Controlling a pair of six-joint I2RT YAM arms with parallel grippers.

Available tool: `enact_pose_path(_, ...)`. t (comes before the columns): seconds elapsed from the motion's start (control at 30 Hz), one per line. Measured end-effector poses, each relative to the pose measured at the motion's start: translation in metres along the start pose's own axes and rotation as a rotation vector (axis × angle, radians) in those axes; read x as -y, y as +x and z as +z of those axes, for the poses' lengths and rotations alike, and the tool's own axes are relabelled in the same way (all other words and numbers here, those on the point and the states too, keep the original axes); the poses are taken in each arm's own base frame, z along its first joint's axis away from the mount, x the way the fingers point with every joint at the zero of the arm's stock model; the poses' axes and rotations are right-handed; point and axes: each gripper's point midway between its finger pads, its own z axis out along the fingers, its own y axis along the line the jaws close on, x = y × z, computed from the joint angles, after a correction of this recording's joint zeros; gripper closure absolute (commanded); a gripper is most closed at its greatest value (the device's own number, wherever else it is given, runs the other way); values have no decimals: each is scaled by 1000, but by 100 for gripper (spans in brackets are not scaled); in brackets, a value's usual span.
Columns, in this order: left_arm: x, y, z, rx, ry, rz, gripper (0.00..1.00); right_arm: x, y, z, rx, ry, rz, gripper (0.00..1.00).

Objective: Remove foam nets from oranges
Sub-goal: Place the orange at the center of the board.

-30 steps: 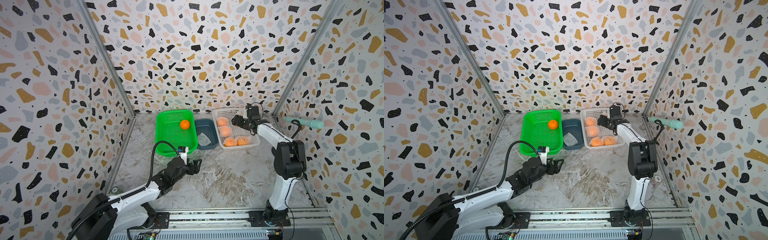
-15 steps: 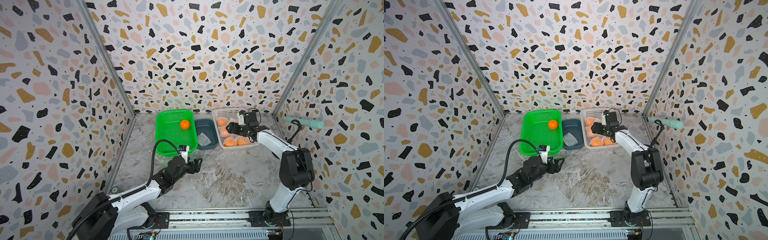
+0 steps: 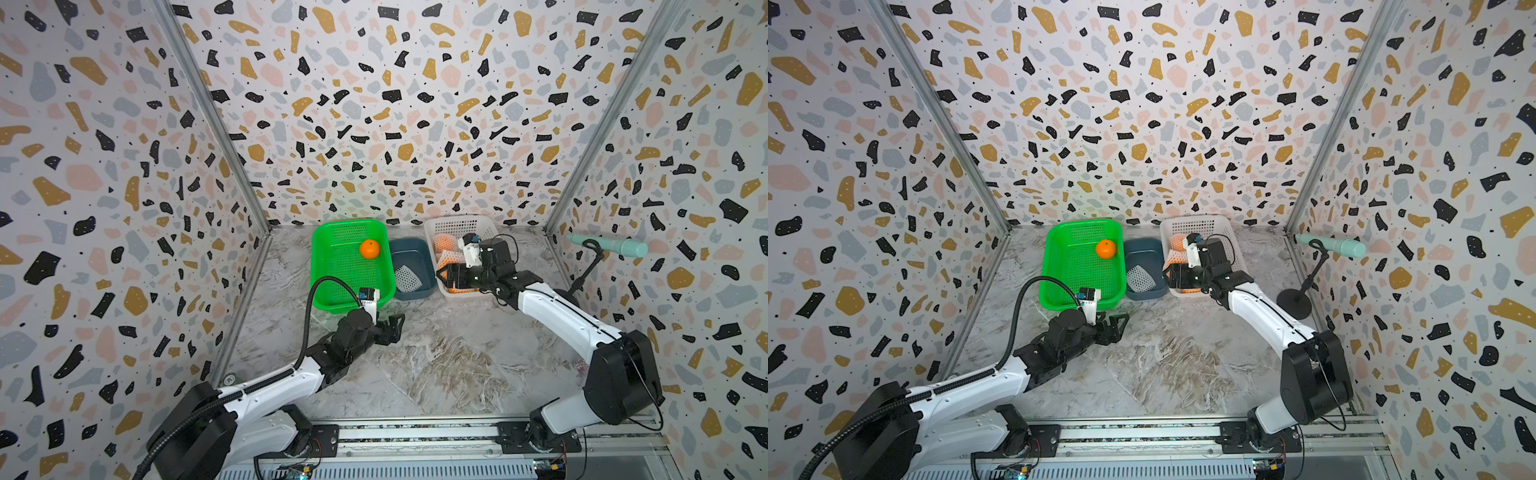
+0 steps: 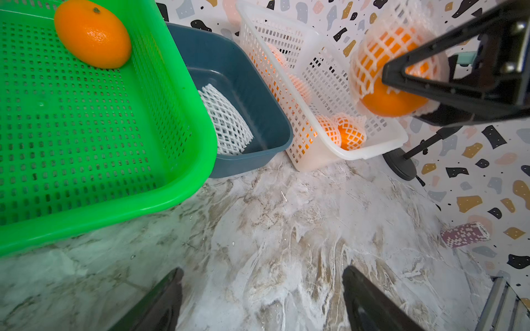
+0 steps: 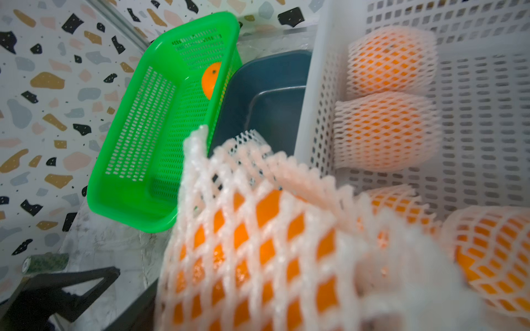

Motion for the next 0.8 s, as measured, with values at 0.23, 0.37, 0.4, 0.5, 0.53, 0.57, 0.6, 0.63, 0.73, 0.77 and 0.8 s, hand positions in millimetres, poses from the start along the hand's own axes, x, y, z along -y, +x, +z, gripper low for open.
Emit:
enact_pose_path(0.23, -4, -5, 0, 13, -34, 4, 12, -47, 66, 1, -114, -73, -60, 17)
enact_pose_path(0.37, -9, -3, 0, 6, -57, 9, 12, -74, 101, 1, -169, -102, -91, 17)
enact_pose_path(0.4, -11, -2, -1, 5, -67, 10, 12, -80, 110, 2, -183, -108, -97, 17)
enact_pose_path(0.5, -17, 1, -1, -4, -97, 14, 12, -93, 143, 5, -236, -130, -106, 17)
enact_pose_path(0.53, -19, 1, -1, -7, -107, 15, 12, -96, 155, 6, -256, -136, -107, 17)
enact_pose_path(0.57, -20, 2, -2, -9, -114, 16, 12, -97, 165, 6, -273, -139, -107, 17)
enact_pose_path(0.6, -21, 2, -2, -10, -120, 17, 12, -99, 176, 8, -291, -142, -107, 17)
enact_pose_path(0.63, -22, 3, -2, -12, -125, 18, 12, -100, 185, 10, -308, -144, -106, 17)
enact_pose_path(0.73, -25, 5, -3, -19, -136, 23, 12, -103, 205, 18, -341, -149, -101, 16)
enact_pose_path(0.77, -25, 5, -3, -21, -138, 24, 12, -103, 209, 21, -349, -149, -97, 16)
enact_pose_path(0.8, -26, 5, -3, -21, -141, 25, 12, -103, 213, 24, -355, -150, -94, 16)
